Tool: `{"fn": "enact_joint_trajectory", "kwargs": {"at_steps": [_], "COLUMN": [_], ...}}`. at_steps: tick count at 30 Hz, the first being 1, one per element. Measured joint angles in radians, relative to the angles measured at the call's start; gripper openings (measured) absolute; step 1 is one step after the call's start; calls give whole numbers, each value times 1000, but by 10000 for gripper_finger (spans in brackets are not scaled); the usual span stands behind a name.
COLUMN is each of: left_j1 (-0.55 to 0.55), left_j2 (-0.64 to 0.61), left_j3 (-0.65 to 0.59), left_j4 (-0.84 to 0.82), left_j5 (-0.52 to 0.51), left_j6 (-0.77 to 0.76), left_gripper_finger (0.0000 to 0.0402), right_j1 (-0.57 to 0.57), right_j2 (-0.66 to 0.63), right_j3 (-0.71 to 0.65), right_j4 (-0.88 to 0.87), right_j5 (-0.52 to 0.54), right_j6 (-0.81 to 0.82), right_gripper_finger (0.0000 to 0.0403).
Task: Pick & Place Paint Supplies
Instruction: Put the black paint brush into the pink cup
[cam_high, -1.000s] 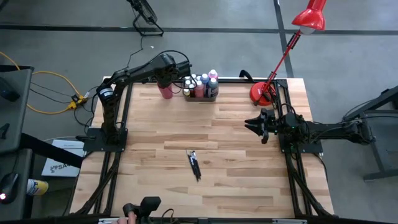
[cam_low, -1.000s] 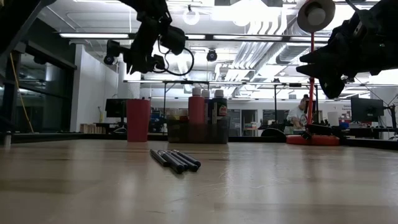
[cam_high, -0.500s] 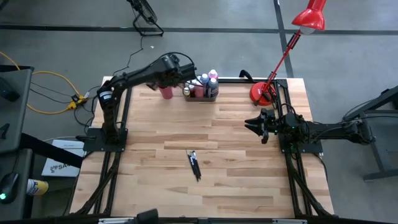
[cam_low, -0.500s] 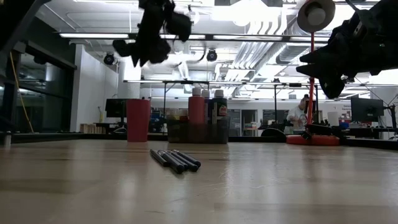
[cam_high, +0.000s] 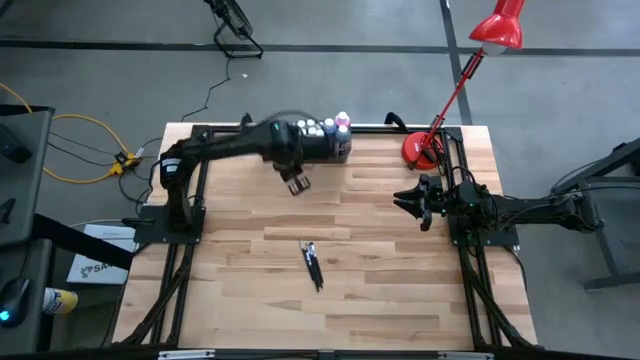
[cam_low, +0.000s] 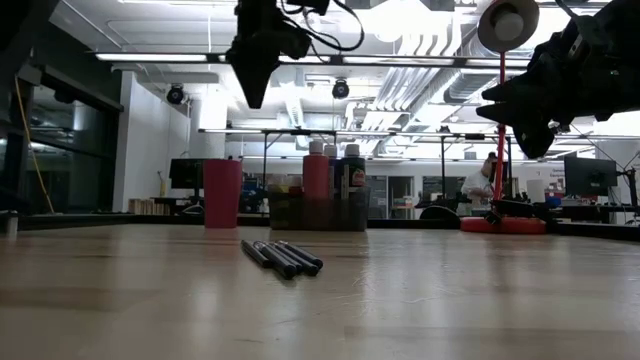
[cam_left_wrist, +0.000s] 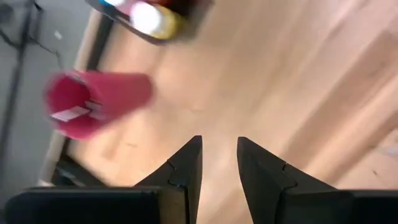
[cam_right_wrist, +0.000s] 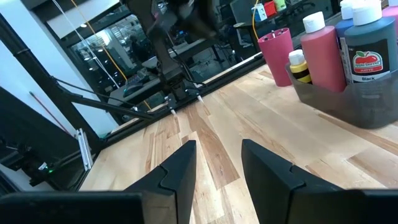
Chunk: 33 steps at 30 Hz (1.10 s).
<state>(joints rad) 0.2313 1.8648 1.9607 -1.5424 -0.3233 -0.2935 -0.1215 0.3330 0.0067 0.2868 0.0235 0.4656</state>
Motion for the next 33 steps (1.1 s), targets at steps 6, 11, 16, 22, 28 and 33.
{"fn": "enact_joint_trajectory", "kwargs": {"at_steps": [6,11,16,22,28,33], "left_j1": [-121,-220,-317,-418,-489,-502], "left_j2": [1,1,1,1,10,34], "left_j3": [-128,-207,-258,-319,-355,-384], "left_j4": [22,94,250,309,330,349], "left_j5": [4,3,-33,-82,-109,-103], "left_j6": [-382,-645,-839,-1177,-1397,-1410], "left_gripper_finger": [97,97,97,97,97,97], "right_j1": [0,0,0,0,0,0], "right_j2": [0,0,0,0,0,0], "right_j3": [0,0,0,0,0,0], "right_j4": [0,0,0,0,0,0], "right_j5": [0,0,0,0,0,0], "right_j6": [0,0,0,0,0,0], "right_gripper_finger": [122,122,122,122,122,122]}}
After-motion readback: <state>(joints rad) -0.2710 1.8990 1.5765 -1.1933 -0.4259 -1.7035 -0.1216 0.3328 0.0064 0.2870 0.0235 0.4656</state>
